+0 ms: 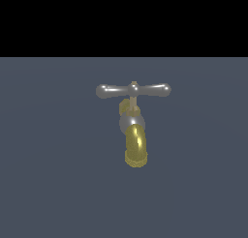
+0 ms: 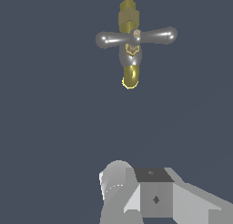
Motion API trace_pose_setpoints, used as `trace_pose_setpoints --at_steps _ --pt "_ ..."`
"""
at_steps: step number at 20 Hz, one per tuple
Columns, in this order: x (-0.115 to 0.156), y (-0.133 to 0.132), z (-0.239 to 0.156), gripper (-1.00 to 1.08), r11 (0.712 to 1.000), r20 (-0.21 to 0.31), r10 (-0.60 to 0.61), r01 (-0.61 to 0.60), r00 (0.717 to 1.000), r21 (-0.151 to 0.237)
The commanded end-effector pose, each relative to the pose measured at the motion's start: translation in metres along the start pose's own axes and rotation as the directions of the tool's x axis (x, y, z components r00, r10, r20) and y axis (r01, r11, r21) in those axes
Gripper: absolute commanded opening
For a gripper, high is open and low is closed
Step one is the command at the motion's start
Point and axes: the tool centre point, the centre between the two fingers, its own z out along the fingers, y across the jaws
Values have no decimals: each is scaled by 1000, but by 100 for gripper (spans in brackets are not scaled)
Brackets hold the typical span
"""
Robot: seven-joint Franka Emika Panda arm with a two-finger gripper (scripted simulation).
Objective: Turn on the faucet by rotating a designated handle.
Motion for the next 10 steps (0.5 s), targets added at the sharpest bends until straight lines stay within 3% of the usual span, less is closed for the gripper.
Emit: trace_pose_setpoints --at_steps 1,10 --pt "0 3 4 -100 1000 0 -24 24 1000 -1" --pt "5 25 29 -100 985 -3 -174 174 985 -5"
